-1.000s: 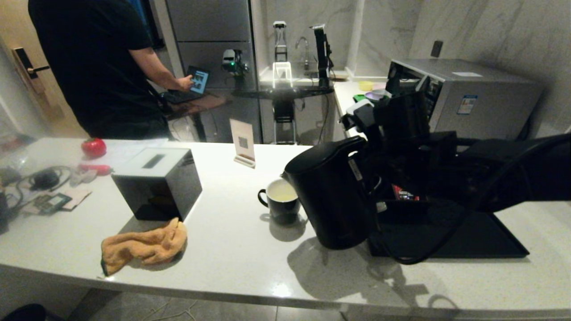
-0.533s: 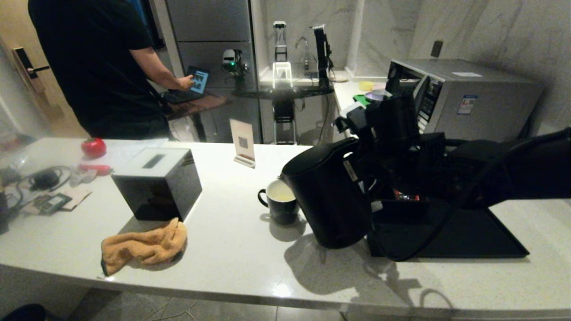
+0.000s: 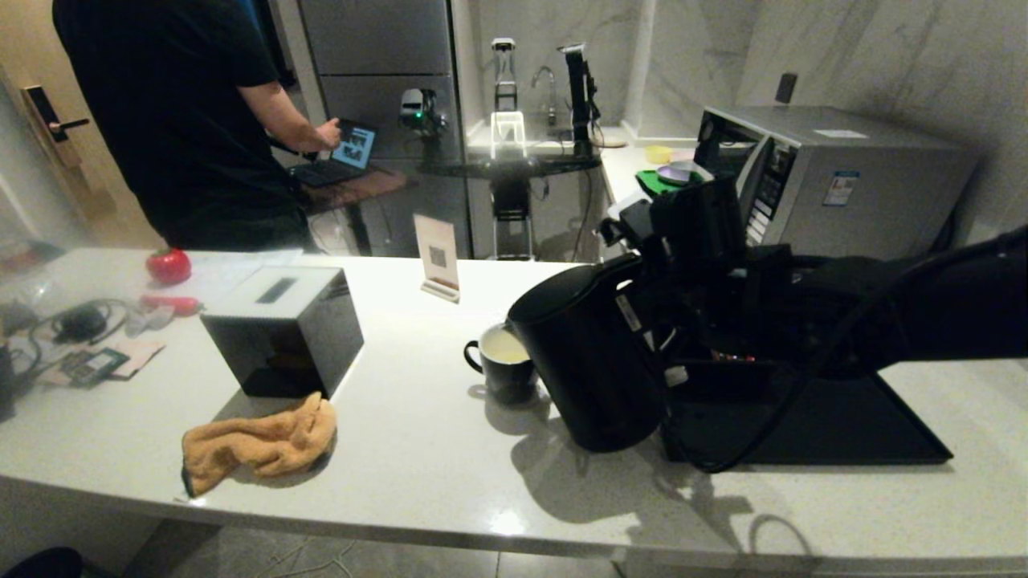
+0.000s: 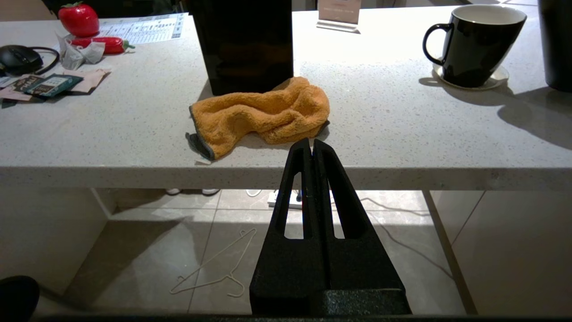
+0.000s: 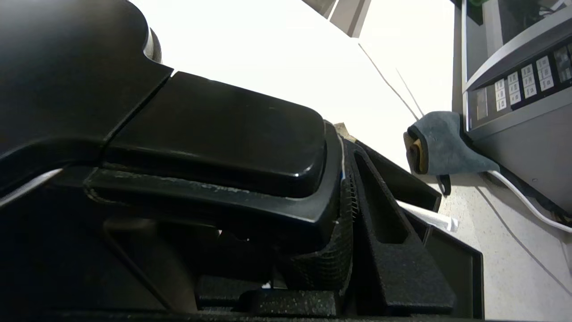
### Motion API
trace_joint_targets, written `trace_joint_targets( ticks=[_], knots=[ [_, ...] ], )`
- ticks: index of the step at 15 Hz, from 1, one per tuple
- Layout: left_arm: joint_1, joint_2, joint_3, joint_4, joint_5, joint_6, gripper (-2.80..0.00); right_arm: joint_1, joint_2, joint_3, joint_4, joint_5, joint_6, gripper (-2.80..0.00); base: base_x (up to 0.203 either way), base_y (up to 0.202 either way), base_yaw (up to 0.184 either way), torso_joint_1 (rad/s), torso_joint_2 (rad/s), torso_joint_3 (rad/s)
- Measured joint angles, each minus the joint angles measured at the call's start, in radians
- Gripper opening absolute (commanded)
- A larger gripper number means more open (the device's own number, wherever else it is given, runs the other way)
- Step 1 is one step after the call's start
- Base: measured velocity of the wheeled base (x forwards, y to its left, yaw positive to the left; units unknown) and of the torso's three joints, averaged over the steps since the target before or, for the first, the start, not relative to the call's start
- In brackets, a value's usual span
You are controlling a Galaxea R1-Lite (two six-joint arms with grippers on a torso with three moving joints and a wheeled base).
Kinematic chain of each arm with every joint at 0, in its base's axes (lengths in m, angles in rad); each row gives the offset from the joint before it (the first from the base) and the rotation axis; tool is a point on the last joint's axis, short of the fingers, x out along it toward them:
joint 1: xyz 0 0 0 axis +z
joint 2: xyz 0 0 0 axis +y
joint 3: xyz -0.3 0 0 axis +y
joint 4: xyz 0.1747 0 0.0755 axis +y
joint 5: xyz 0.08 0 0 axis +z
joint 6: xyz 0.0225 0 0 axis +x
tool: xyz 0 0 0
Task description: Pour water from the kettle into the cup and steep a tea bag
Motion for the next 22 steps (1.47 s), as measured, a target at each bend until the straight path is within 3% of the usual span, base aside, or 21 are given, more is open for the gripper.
trace_joint_targets(
  ticks=[9,17,22],
  knots=[
    [0.000,0.000,0.000,0.000,0.000,0.000,-2.80,0.000,-0.005,-0.067,0.084,-0.009,-0.041,-2.80,0.000,0.000,0.000,0.000,0.00,0.000],
    [0.000,0.000,0.000,0.000,0.000,0.000,-2.80,0.000,0.000,-0.071,0.075,-0.015,-0.137,-2.80,0.000,0.000,0.000,0.000,0.00,0.000],
    [0.000,0.000,0.000,0.000,0.000,0.000,-2.80,0.000,0.021,-0.115,0.079,-0.015,-0.145,-2.80,0.000,0.000,0.000,0.000,0.00,0.000]
  ],
)
